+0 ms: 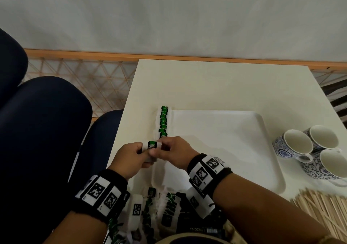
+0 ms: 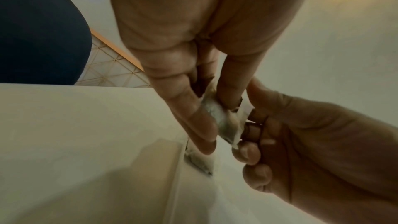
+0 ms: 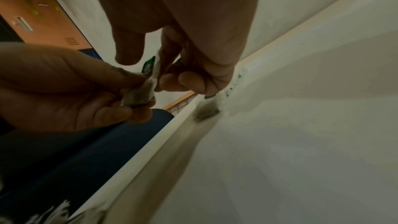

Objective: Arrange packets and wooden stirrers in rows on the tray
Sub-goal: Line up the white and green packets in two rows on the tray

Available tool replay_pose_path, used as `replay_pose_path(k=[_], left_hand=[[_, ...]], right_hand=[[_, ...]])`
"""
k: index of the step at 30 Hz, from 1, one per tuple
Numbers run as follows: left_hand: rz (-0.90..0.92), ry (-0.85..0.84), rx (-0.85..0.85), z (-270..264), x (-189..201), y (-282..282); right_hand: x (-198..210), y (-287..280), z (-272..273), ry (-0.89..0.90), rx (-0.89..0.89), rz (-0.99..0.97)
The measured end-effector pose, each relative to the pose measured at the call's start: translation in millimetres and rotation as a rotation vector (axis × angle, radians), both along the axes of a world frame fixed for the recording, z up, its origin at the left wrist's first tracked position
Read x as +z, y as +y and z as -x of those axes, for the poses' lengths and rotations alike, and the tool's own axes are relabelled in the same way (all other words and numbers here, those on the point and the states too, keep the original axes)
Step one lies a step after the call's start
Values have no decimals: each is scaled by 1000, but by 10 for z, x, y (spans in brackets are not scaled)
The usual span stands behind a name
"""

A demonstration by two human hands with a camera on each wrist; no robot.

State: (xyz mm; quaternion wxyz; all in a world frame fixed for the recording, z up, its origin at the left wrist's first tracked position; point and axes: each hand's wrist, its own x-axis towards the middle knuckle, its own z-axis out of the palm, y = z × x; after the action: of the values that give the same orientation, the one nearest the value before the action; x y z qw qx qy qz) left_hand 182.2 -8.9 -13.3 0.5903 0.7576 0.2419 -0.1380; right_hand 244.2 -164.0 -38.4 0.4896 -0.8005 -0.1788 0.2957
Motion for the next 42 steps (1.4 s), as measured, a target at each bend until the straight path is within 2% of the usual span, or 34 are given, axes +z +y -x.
replay_pose_path(k=[2,6,9,14,17,21,24,27,31,37,42], left_hand=[[-50,10,5,3,-27,-2],[-151,-4,42,23,-51,57],[-240,-10,20,69,-15,128],[-482,-53,-28,270,12,370],[-594,-16,-31,467,0,574],[-586,157,-120,745,-101,893],[-461,252,-198,899,-146,968],[-354,283,-219,979,-129,929],[-237,304,-222,1035,-86,889],[-423,242,-299,1036,-126,824],[-365,161,-313,1015,-113,748]], right_hand=[[-25,-26,-8,-23,-17,36],[-92,-86,-109,-129,-51,257],[-151,-91,-161,-128,-89,376],[-163,-16,-193,-88,-140,405],[-175,17,-193,-69,-159,434],[-179,36,-159,-43,-252,405],[-142,47,-115,-77,-289,381],[-72,64,-50,-166,-196,373],[10,118,62,-234,30,361],[184,220,208,-232,297,330],[292,309,350,-193,541,314]])
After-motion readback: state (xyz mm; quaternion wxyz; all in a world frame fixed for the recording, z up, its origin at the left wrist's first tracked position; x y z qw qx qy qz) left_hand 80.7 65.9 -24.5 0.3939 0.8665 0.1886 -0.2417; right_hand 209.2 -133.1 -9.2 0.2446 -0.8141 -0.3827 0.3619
